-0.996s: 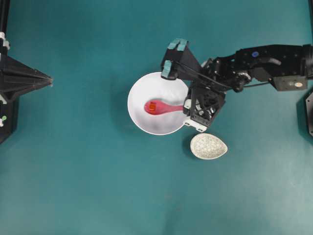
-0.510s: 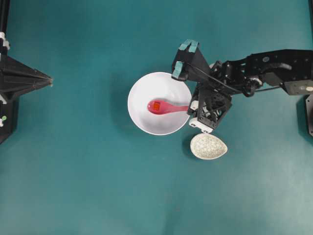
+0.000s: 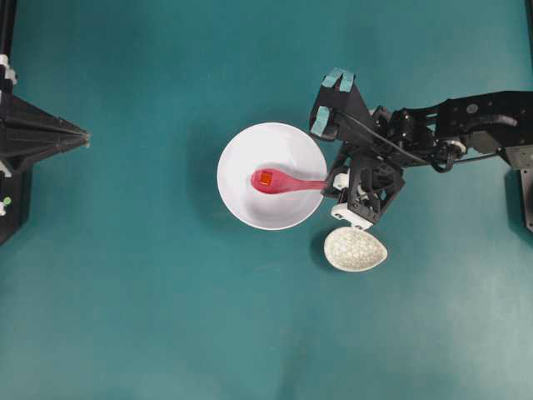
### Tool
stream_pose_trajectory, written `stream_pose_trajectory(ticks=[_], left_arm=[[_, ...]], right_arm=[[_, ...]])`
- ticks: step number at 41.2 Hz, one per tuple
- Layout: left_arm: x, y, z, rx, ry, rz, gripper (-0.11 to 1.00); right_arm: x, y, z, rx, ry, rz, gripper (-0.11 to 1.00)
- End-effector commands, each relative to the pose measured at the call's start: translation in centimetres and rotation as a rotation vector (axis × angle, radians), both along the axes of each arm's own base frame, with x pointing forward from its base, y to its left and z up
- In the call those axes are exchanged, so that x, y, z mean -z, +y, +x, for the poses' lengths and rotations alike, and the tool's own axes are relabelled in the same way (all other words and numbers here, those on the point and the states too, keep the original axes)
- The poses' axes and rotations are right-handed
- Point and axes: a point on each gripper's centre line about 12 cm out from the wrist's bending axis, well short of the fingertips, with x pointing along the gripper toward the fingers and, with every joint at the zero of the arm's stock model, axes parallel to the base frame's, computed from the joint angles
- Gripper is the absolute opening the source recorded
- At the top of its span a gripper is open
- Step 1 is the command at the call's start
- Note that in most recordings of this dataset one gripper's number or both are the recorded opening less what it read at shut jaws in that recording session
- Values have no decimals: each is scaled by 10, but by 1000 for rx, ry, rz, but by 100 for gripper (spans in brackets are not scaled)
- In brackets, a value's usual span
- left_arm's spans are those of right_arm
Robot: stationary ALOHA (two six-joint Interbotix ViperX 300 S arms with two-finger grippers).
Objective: Grip the spoon and scoop the red block from the bowl with right arm.
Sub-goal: 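Slide the spoon under the red cube to scoop it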
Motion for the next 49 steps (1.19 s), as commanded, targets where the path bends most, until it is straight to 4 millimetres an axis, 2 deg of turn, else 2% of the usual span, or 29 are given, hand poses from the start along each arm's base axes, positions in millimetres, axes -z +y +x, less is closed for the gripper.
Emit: stream_pose_trajectory(ticks=[1, 21, 49], left_arm=[[-12, 0, 2, -1, -32, 3, 0], [-12, 0, 2, -1, -29, 3, 0], [-14, 0, 1, -1, -35, 8, 0]], right_arm=[[-13, 1, 2, -2, -45, -5, 25], [-17, 1, 1, -3, -53, -5, 25], [-66, 5, -15, -21, -139, -3, 25]])
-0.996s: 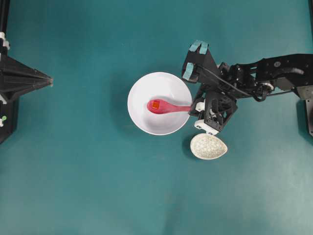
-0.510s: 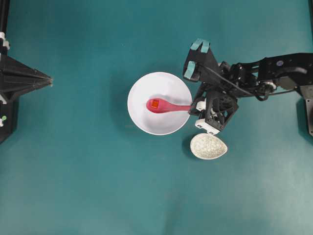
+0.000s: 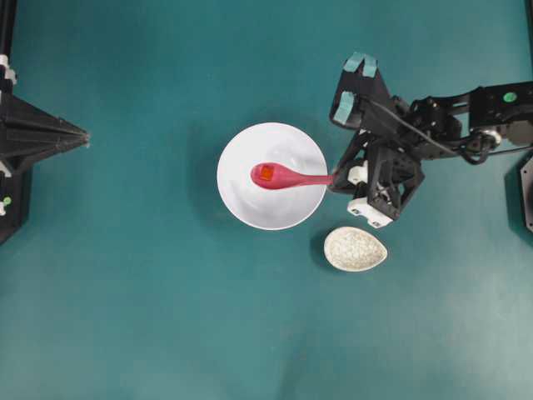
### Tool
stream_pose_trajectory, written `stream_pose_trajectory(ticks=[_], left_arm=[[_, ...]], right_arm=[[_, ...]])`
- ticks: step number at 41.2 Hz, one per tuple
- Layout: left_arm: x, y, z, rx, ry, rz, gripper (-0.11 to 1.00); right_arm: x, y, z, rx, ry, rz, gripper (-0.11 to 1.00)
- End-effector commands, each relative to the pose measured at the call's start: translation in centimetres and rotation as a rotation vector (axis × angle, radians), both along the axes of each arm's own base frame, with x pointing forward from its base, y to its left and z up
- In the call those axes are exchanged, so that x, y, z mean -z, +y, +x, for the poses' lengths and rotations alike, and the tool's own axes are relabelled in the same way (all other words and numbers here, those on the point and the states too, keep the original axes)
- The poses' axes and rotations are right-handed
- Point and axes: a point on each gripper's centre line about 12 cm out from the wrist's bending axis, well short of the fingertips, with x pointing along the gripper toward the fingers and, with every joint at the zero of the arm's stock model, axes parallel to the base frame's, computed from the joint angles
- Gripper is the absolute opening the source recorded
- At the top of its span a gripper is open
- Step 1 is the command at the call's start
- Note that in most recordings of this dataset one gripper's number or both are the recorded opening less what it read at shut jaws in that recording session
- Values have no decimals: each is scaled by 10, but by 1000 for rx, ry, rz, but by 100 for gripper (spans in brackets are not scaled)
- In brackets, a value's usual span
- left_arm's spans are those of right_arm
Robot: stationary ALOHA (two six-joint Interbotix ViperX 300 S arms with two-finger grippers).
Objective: Grip the spoon and scoop the red block from the bowl with right arm.
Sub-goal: 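Slide the spoon under the red cube to scoop it, then lift the spoon carrying the red cube up from the bowl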
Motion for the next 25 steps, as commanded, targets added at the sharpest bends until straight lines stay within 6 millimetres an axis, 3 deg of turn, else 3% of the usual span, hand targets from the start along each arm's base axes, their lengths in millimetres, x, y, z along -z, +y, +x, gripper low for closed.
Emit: stream_pose_trajectory(ticks=[1, 14, 25], left_arm=[[-14, 0, 1, -1, -37, 6, 0], [-15, 0, 1, -1, -41, 5, 0], [-15, 0, 0, -1, -44, 4, 0]], right_arm=[[-24, 2, 0, -7, -65, -6, 25], [-57, 3, -3, -13, -144, -10, 25], [-71, 3, 0, -20, -157, -9, 25]])
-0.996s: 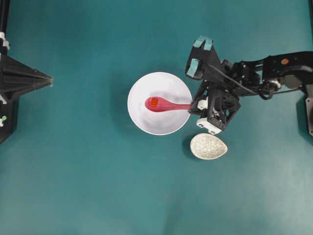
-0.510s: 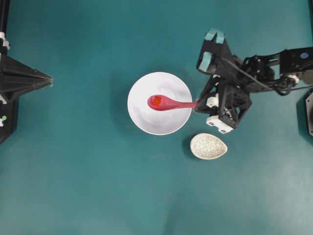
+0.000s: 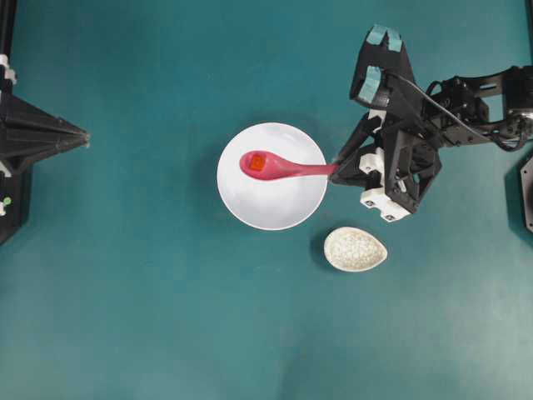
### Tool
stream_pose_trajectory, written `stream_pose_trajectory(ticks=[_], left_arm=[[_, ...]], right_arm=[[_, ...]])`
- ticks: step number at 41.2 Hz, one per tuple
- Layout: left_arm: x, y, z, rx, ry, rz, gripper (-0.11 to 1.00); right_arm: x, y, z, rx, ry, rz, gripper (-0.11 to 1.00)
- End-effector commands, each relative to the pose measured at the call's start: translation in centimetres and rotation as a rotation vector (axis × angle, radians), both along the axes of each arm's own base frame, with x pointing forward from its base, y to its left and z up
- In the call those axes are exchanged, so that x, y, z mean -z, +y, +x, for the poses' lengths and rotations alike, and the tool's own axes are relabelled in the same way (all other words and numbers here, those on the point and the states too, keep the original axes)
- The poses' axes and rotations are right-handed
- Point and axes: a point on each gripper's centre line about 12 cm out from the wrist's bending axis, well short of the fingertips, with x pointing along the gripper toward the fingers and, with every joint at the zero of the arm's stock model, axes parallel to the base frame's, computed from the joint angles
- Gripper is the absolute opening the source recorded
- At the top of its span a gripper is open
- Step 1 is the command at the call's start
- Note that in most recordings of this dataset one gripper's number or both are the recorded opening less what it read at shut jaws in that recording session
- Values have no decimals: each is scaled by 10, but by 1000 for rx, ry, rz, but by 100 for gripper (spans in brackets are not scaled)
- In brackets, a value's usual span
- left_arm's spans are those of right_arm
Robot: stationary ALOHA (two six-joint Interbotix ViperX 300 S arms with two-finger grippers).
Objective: Grip the spoon and scoop the red block from the bowl with right arm.
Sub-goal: 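Lift the spoon carrying the red cube up from the bowl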
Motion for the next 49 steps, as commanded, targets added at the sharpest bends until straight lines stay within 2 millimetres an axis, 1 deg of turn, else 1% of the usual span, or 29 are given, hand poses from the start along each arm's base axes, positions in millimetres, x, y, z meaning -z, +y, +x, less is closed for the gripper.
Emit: stream_pose_trajectory(ticks=[1, 17, 26, 38, 49], left_arm=[[-15, 0, 1, -1, -43, 2, 0], [-15, 0, 1, -1, -43, 2, 0], [-15, 0, 0, -1, -44, 4, 0], [-16, 0, 0, -1, -44, 4, 0], [-15, 0, 0, -1, -41, 3, 0]], right_arm=[[-21, 1, 3, -6, -51, -5, 25], [-35, 2, 5, -20, -49, -1, 25], [-43, -3, 3, -9, -54, -3, 25], [-56, -13, -5, 20, -90, -7, 25], [-57, -12, -7, 17, -80, -6, 25]])
